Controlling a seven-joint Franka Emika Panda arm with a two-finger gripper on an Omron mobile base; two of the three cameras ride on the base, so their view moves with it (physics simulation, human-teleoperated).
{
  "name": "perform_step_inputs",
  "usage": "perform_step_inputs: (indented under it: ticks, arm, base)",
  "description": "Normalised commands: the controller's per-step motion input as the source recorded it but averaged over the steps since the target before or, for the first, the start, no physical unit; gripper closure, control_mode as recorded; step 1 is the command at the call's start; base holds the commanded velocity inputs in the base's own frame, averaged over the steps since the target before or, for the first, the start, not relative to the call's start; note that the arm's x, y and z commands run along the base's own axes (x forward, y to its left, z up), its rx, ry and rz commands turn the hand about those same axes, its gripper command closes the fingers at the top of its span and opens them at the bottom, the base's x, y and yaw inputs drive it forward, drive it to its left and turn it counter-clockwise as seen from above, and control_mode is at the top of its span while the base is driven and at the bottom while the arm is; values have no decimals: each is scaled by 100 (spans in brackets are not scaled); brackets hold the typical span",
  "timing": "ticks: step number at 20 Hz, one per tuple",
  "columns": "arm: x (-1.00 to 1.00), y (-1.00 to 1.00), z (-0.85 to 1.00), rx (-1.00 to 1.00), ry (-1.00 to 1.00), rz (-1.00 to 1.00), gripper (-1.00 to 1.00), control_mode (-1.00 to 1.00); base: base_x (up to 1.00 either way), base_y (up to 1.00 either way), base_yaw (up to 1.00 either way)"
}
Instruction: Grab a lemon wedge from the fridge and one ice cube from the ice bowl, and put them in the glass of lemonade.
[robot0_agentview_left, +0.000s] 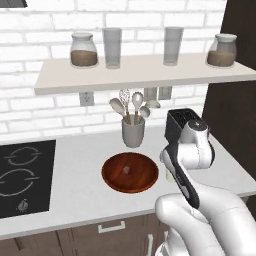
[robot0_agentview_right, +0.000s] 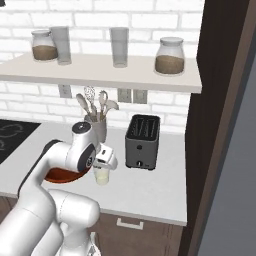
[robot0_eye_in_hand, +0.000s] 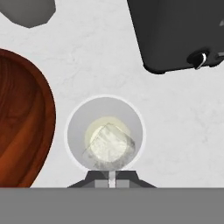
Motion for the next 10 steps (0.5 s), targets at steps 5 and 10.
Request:
perform_step_inputs:
  ticks: [5, 10]
  arm:
    - [0, 0, 0, 0, 4, 0, -100, -100]
    - [1, 0, 0, 0, 1, 0, -100, -100]
  base:
    - [0, 0, 0]
    - [0, 0, 0]
